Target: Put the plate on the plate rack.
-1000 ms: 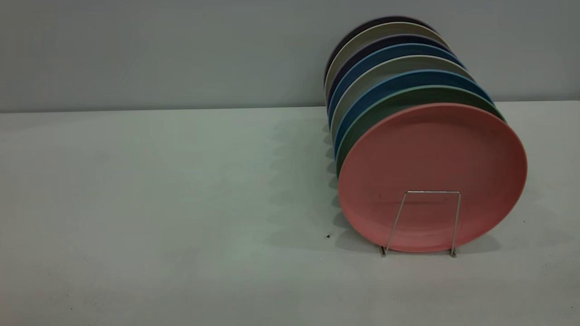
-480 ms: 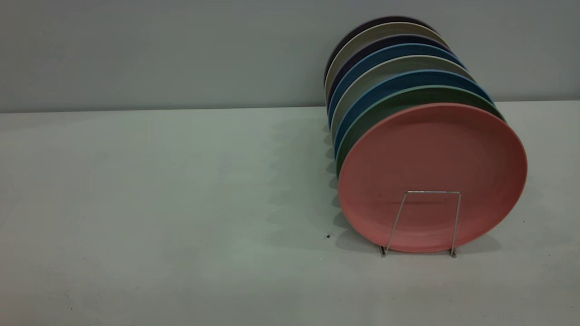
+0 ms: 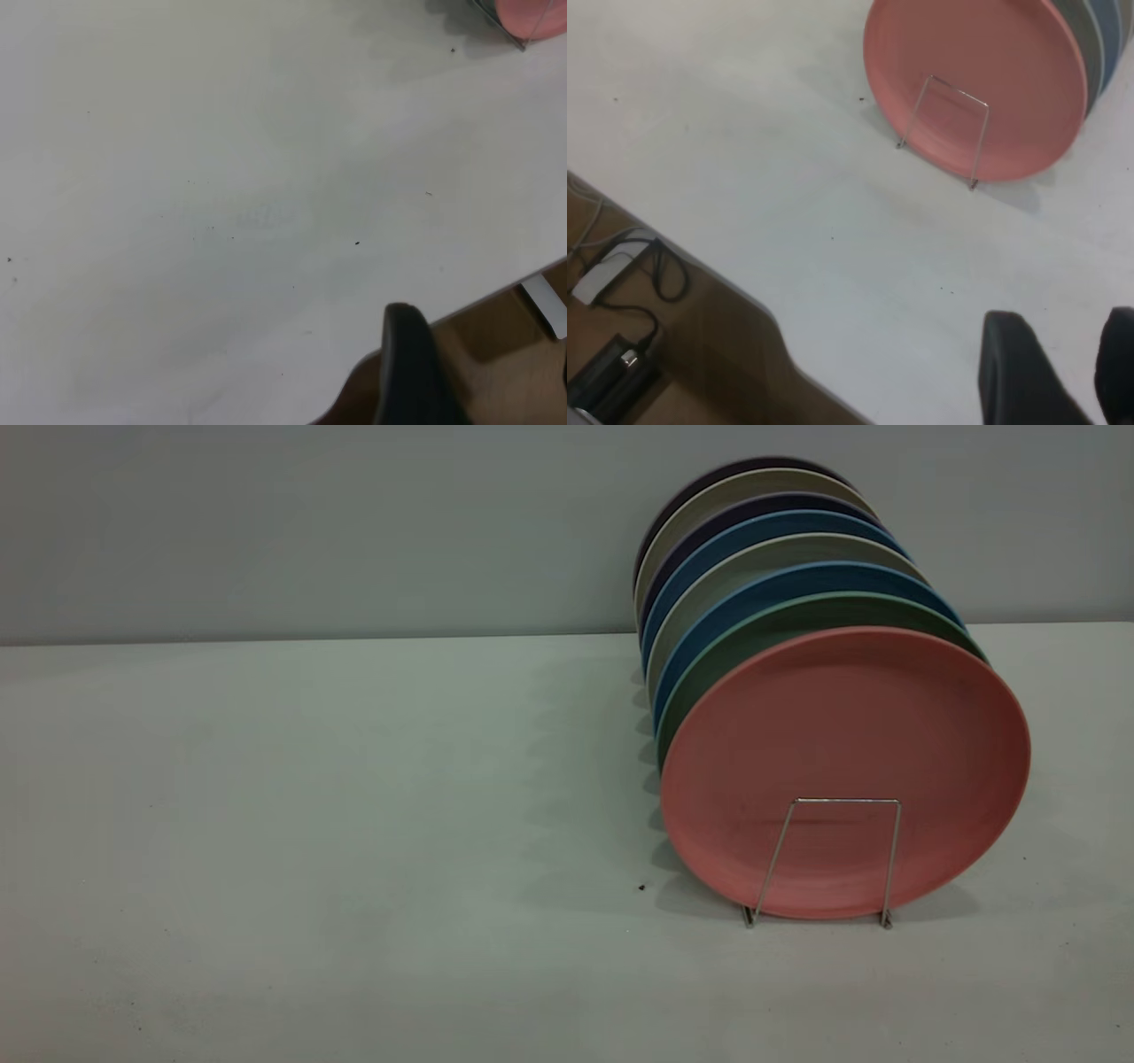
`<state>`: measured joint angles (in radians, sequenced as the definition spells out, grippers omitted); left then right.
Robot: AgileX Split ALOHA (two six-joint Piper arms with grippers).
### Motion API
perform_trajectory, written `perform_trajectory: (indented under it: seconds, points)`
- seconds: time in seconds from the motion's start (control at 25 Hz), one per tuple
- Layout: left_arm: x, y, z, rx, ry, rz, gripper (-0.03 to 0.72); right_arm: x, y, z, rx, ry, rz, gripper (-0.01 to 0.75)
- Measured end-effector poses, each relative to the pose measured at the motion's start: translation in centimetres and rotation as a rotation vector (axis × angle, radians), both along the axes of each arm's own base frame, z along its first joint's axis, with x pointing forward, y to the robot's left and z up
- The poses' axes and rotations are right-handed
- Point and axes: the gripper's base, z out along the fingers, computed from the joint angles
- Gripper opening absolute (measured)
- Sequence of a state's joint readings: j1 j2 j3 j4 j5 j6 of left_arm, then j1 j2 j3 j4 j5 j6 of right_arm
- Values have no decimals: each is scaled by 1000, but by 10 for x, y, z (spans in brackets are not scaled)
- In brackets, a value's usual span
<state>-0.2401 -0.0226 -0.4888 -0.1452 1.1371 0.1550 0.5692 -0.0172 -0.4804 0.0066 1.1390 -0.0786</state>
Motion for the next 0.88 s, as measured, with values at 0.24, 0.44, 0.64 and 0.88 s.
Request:
perform_trajectory:
  seconds: [0.24,0.44,0.64,0.88]
  points:
    - [0,0,0,0,0,0,445,0,0,0,-1,0,-1,239]
    - [0,0,0,0,0,0,445,0,0,0,-1,0,-1,239]
    - [0,0,0,1,0,-1,445,0,0,0,-1,0,-1,239]
    - [0,0,0,2,-1,-1,445,-1,1,0,0,0,-158,239]
